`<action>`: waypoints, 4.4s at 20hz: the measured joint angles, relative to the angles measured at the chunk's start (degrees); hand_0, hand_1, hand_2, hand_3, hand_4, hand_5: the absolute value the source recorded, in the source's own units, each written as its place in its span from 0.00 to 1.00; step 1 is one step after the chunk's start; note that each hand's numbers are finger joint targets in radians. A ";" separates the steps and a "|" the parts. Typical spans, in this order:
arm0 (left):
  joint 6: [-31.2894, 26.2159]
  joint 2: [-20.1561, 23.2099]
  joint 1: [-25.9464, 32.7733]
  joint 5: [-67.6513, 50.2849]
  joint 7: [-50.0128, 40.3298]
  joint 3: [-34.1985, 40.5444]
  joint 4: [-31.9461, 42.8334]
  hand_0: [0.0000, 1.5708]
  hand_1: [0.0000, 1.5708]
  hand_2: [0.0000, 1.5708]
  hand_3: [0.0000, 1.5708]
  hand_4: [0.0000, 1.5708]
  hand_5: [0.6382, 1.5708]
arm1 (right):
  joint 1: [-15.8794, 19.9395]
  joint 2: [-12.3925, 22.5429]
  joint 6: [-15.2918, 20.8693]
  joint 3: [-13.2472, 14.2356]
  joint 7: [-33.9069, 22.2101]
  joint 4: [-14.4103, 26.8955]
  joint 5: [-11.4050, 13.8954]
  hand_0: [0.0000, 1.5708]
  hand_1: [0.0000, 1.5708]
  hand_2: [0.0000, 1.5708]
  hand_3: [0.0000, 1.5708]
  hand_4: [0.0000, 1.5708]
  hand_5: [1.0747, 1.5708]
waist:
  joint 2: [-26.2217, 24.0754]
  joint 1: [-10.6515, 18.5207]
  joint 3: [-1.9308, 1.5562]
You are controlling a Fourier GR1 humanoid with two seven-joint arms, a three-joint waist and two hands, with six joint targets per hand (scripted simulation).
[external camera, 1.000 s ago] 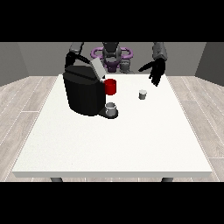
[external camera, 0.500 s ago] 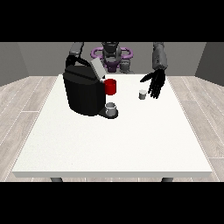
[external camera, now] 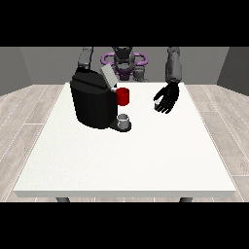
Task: Insert the coffee pod into the coffee machine and close the lid
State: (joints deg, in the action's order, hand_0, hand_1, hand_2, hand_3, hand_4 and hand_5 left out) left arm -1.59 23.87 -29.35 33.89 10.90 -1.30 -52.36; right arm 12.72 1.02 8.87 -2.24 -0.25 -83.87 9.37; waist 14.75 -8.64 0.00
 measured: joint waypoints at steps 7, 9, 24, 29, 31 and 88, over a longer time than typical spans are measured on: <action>1.38 -0.07 -3.31 7.64 -0.33 -4.10 3.50 0.56 0.56 0.65 0.56 0.22 1.00 | 2.83 -0.62 1.18 -0.47 -0.25 4.40 1.05 0.00 0.00 0.00 0.00 0.00 1.00 | 0.12 0.62 -0.01; 0.89 0.16 -3.70 9.46 -0.68 -5.09 4.90 0.56 0.56 0.64 0.52 0.18 1.00 | 3.32 -0.28 0.64 -0.09 -0.31 5.04 0.69 0.00 0.00 0.00 0.00 0.00 1.00 | 0.10 0.25 -0.02; -0.93 -1.89 -7.24 14.97 2.25 -5.02 12.30 0.90 0.90 0.89 0.85 0.31 1.00 | 1.58 0.90 0.31 1.91 2.64 11.50 -0.82 0.00 0.00 0.00 0.00 0.00 1.00 | -3.99 1.24 -0.01; -4.51 -2.92 -9.49 11.53 4.75 -2.32 12.18 0.90 0.90 0.90 0.85 0.33 1.00 | 1.12 0.90 1.97 1.72 1.53 13.10 0.98 0.00 0.00 0.00 0.00 0.00 1.00 | -5.74 1.67 0.01; -6.57 -3.45 -10.45 11.14 3.75 -1.93 12.07 0.89 0.89 0.89 0.84 0.32 1.00 | 0.49 0.37 2.68 0.99 1.20 13.92 1.90 0.00 0.00 0.00 0.00 0.00 1.00 | -7.14 1.69 0.00; -22.54 -0.04 -42.25 8.49 -6.97 8.07 14.26 0.74 0.74 0.78 0.76 0.27 1.00 | 13.42 3.22 1.62 6.06 1.14 12.07 -0.21 0.00 0.00 0.00 0.00 0.07 1.00 | 2.60 -7.57 -0.03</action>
State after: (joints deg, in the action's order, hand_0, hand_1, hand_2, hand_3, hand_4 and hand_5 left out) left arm -24.14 23.82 -71.60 42.38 3.93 6.77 -38.10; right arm 26.14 4.24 10.49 3.82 0.88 -71.80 9.15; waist 17.35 -16.21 -0.03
